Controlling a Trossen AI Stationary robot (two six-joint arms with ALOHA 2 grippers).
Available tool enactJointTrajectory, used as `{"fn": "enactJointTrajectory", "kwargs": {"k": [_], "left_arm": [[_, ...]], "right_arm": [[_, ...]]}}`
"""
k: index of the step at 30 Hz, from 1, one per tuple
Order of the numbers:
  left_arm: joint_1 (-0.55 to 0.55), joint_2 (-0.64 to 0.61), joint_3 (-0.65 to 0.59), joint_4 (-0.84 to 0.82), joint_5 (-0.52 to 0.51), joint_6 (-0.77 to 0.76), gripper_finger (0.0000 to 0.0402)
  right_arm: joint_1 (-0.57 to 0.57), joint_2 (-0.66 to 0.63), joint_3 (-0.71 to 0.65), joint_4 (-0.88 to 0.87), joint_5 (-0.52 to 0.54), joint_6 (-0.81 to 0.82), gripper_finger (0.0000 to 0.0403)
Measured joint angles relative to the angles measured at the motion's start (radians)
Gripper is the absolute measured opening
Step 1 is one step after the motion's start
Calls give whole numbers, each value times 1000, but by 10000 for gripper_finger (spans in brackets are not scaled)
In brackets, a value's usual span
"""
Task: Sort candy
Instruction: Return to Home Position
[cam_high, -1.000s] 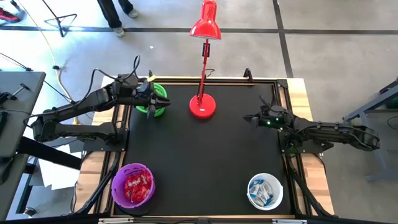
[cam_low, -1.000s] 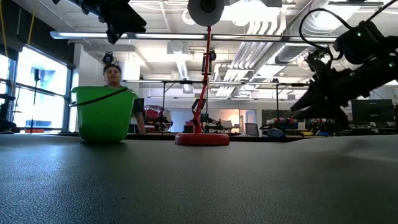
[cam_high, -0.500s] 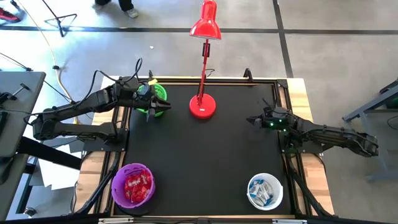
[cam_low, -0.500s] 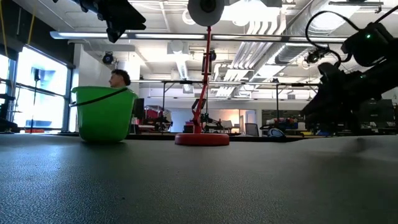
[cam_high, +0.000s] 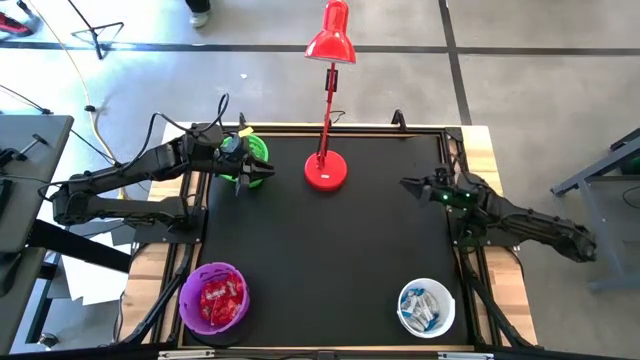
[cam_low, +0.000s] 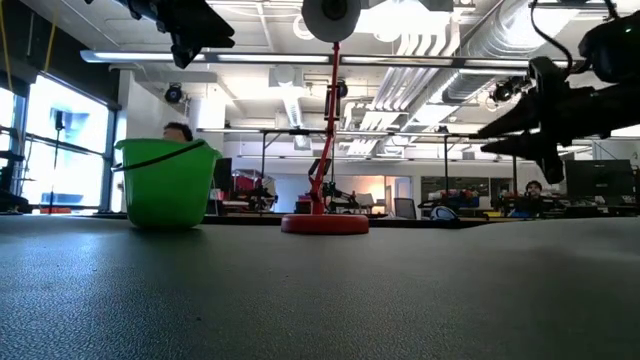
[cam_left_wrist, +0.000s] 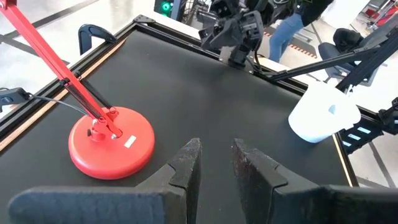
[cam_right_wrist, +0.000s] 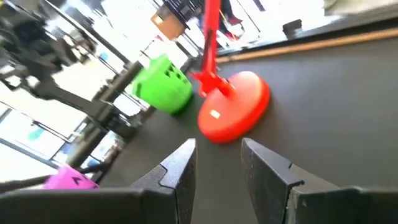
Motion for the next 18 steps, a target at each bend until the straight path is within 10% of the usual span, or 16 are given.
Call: {"fn": "enactJointTrajectory", "kwargs": {"k": [18], "left_arm": [[0,0,0,0,0,-9,76]], "right_arm": [[0,-189,0,2,0,0,122]]}}
